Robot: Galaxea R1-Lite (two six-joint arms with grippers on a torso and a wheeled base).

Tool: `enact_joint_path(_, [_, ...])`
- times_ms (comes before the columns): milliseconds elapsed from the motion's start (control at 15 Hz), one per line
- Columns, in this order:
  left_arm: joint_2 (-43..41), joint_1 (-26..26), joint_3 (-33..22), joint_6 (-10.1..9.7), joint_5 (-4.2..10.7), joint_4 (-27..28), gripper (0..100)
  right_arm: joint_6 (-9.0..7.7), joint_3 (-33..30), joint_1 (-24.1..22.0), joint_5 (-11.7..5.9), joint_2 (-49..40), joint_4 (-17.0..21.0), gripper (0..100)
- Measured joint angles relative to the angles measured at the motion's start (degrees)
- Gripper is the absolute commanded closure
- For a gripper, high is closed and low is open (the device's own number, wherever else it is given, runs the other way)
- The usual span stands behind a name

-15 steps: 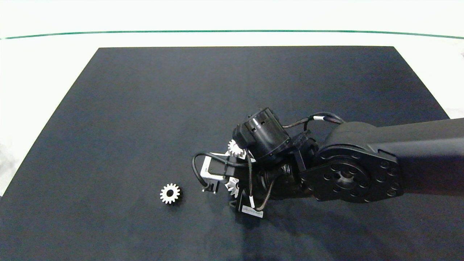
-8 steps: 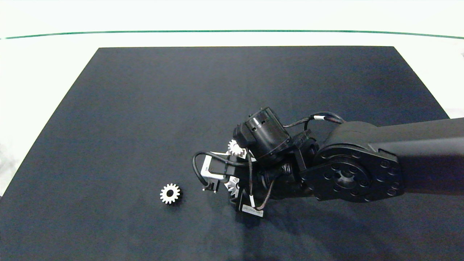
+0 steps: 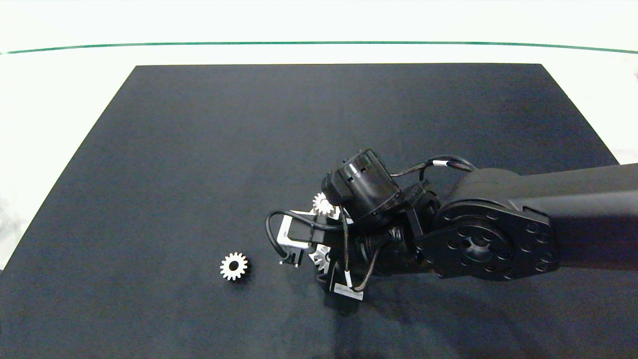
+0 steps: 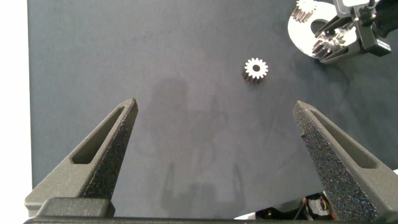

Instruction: Remove an incorrectly installed larger gear and replace it with the correct smaller gear

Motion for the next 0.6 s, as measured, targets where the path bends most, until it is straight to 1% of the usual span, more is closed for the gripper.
enact_joint_path(200, [-0.05, 0.0, 0.33, -0.02, 0.0, 0.02, 0, 0.35, -0.02, -0.44, 0.22, -0.33, 0.09, 69])
enact_joint_path(600, [-0.24, 0.09, 0.33, 0.44, -0.01, 0.0, 0, 0.41, -0.29, -0.61, 0.44, -1.23, -0.09, 69])
